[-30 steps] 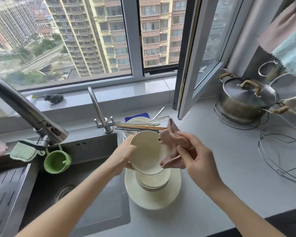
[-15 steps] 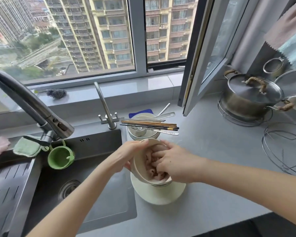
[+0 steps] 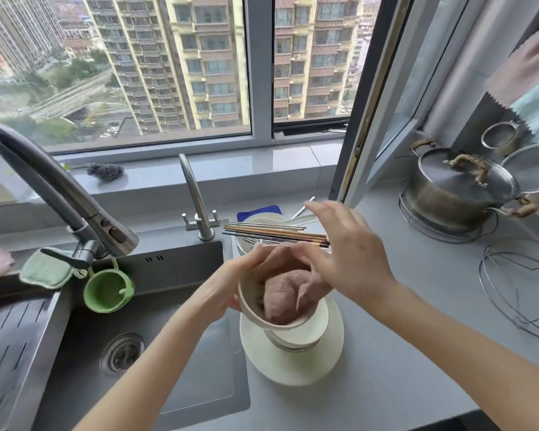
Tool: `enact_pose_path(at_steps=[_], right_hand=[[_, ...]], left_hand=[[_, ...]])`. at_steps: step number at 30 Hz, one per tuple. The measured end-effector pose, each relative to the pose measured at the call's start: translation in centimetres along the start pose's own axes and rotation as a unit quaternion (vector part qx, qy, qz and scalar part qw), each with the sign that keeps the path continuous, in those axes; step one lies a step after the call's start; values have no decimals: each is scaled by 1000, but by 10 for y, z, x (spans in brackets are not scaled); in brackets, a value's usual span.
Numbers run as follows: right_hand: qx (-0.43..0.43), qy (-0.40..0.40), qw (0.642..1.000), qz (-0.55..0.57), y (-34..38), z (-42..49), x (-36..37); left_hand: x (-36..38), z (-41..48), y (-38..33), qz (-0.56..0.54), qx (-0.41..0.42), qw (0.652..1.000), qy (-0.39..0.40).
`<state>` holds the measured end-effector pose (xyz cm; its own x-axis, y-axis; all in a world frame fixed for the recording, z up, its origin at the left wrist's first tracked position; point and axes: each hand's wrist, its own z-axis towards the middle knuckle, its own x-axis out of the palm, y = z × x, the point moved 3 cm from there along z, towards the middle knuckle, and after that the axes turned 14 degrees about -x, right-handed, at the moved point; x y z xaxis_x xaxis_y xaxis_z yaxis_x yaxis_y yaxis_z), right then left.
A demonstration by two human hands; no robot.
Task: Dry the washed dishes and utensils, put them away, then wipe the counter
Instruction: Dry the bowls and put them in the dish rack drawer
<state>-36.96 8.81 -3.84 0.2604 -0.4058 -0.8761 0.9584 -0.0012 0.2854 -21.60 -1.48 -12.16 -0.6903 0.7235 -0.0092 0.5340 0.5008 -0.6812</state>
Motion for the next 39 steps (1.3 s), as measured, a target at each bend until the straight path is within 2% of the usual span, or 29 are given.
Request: enact_pose_path(at_steps=[1,2,3,5,6,8,9,10,11,12,13,14,15,17,19,20,21,23,24,25,26,28,30,34,36,37,39], right_hand=[[-67,-55,996,-24,6,-5,-3],[-123,-70,990,-5,12,-14,0],[-172,-43,984,18,17,-25,9],[-239,86,967,-6,23,-42,40],[-247,146,958,-21,24,-44,54],[-216,223,950,24,29,-38,70],[-197,235,948,81,31,-33,73],[-157,261,935,184,34,-28,71],[-98,297,897,314,38,-26,68],[-32,331,841,427,41,-27,64],[-3,355,802,480,42,-30,60],[-18,377,803,461,43,-32,57],[-61,403,823,395,43,-34,53],[-173,440,854,215,42,-35,46],[-258,405,874,74,36,-33,36],[-268,360,892,47,29,-31,29],[-256,295,919,59,21,-28,21],[-145,132,965,174,2,-27,-3],[-73,40,957,277,-6,-29,-13],[-11,-35,925,377,-11,-34,-17],[21,-76,894,442,-8,-38,-15],[25,-77,867,491,10,-43,6],[38,-65,853,516,28,-43,34],[49,-173,898,401,36,-24,34],[58,-188,890,411,29,-12,21],[75,-168,872,453,22,-3,16],[112,-59,830,543,10,16,6]], left_hand=[[-1,1,1,-3,1,1000,-4],[-2,0,2,-12,2,1000,-7],[-2,0,3,-24,2,1000,-3],[3,-1,3,-37,12,999,3],[6,-1,3,-30,25,999,-2],[10,-1,2,-24,40,999,-17],[9,0,3,-30,32,999,-10],[8,0,2,-31,27,999,3],[5,-1,1,-30,24,999,12],[2,-4,1,-18,18,1000,9],[-1,-4,2,0,9,1000,1],[-2,-5,3,23,-6,1000,4],[-1,-6,7,43,-28,999,17],[4,-9,12,63,-50,996,34],[4,-9,15,50,-49,997,12],[1,-9,18,21,-49,999,-7],[-4,-9,20,-24,-55,998,-21],[-17,-7,24,-128,-58,989,-34],[-21,-5,26,-172,-55,983,-33],[-23,-3,27,-214,-48,975,-25],[-22,-1,26,-258,-42,965,-9],[-9,0,23,-329,-39,943,30],[8,-2,16,-354,-31,933,63],[20,-11,-4,-355,30,932,70],[16,-19,-14,-327,45,941,78],[14,-22,-18,-310,50,946,80],[11,-28,-25,-280,56,955,82]])
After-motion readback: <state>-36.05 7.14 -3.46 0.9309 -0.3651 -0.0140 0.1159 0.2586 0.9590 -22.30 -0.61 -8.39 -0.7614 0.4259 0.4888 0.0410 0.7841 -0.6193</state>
